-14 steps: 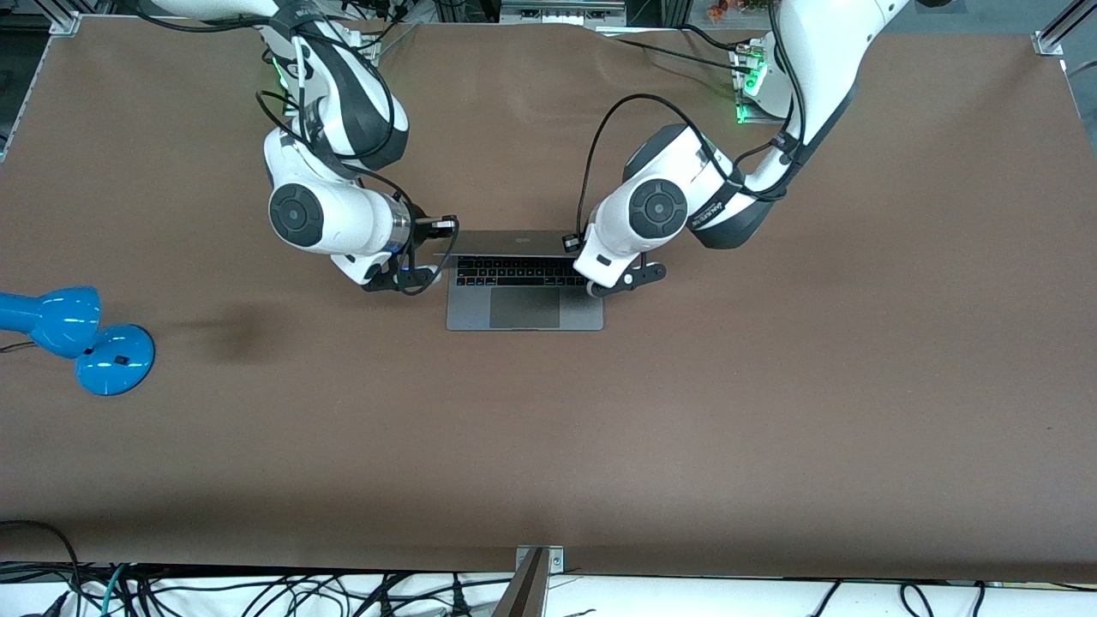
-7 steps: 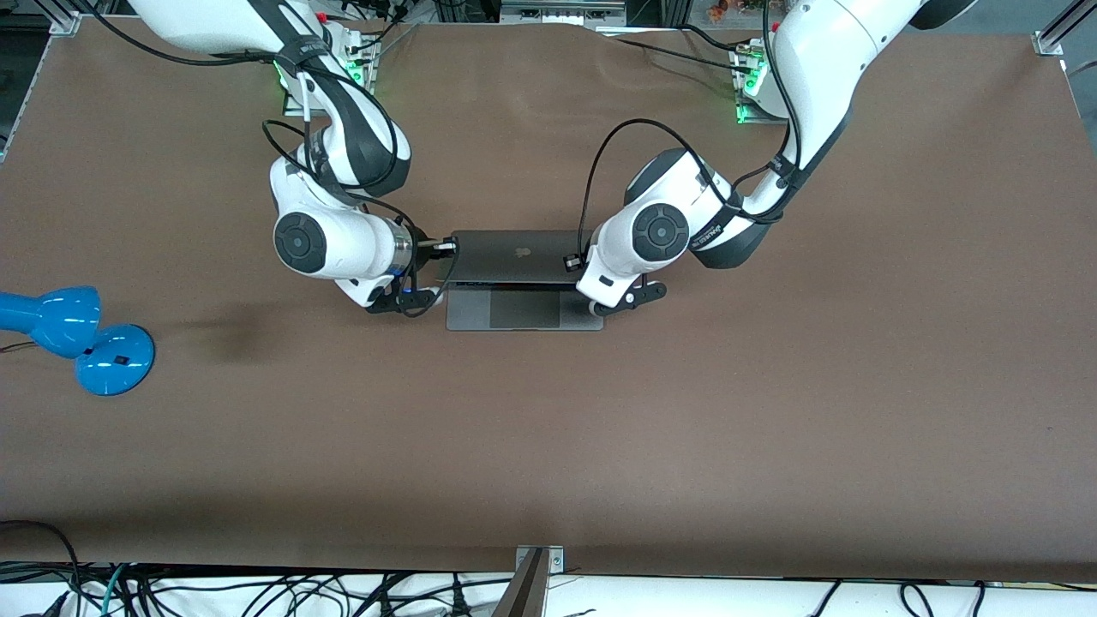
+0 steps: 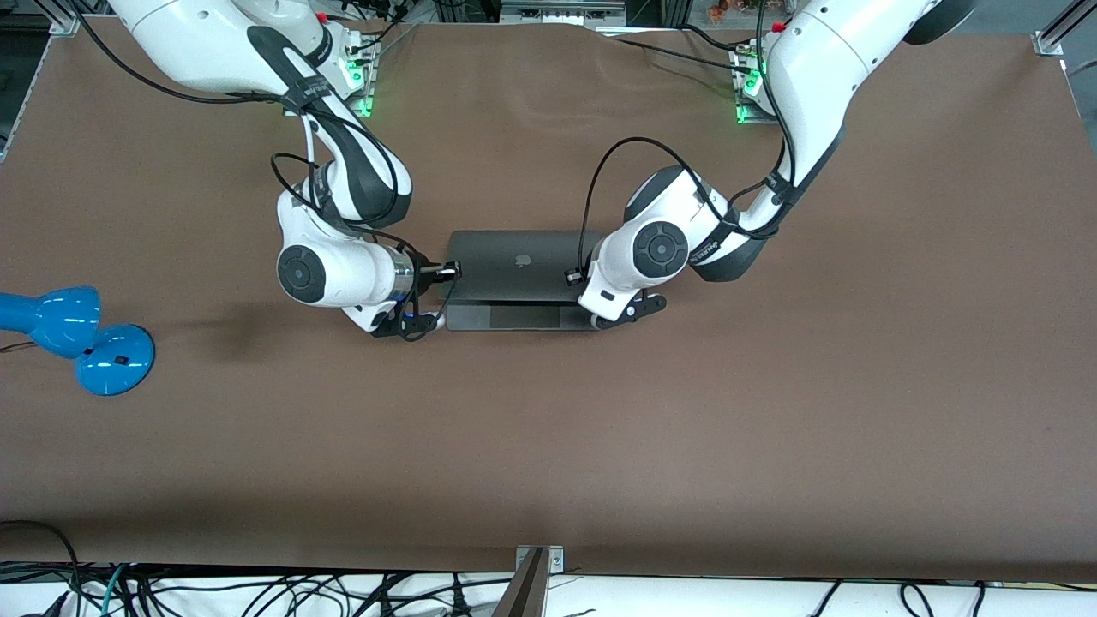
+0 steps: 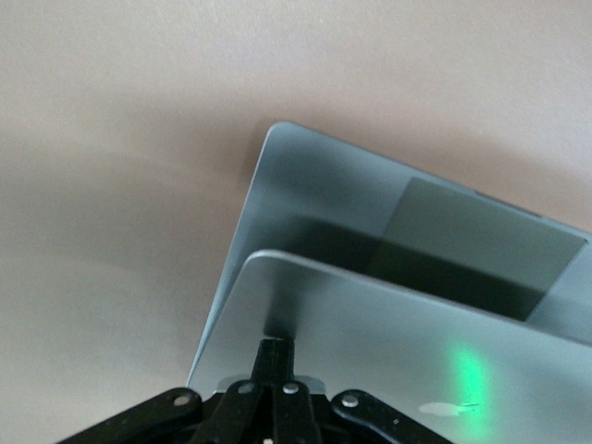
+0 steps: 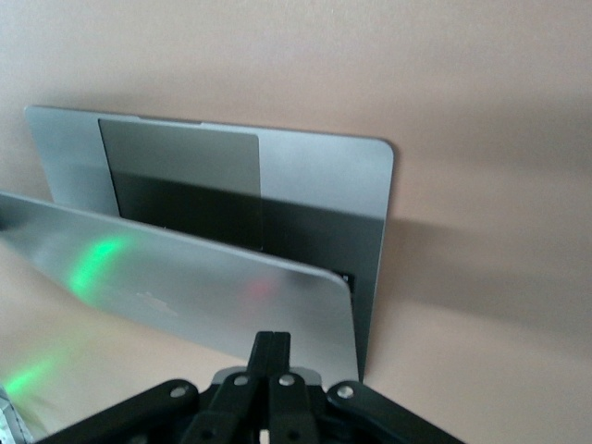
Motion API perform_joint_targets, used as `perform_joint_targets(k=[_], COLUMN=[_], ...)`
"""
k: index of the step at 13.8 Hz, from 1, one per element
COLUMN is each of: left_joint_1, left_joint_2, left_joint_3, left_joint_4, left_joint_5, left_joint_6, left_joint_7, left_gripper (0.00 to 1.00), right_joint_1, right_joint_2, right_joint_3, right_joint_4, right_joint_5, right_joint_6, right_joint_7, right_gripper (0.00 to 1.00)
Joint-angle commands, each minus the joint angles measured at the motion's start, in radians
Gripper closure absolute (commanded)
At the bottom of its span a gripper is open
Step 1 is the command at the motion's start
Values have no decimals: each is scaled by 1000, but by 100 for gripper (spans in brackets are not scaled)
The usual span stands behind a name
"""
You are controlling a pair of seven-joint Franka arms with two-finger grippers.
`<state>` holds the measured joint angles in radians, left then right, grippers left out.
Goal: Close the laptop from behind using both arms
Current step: 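Push the screen forward with both grippers, folding it onto the keyboard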
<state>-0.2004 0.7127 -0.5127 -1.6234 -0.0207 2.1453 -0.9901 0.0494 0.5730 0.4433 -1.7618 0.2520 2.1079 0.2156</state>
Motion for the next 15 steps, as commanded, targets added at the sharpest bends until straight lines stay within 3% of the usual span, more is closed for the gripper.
perform_joint_targets(k=[1, 8, 15], left_joint_1=[-60, -70, -97], left_joint_2=[34, 86, 100], left_joint_3=[58, 71, 95], left_joint_4=[37, 71, 71], left_joint_5=[30, 31, 31], left_joint_6=[21, 50, 71], left_joint_7=[-7, -5, -7], left_gripper=[100, 100, 100], right_joint_1=[29, 47, 63], right_joint_2=[42, 154, 189], right_joint_3=[-37, -66, -75], right_joint_4=[51, 108, 110], right_joint_5=[-14, -71, -71], right_joint_6=[9, 44, 119], right_joint_7=[-31, -64, -76], right_gripper=[99, 99, 99])
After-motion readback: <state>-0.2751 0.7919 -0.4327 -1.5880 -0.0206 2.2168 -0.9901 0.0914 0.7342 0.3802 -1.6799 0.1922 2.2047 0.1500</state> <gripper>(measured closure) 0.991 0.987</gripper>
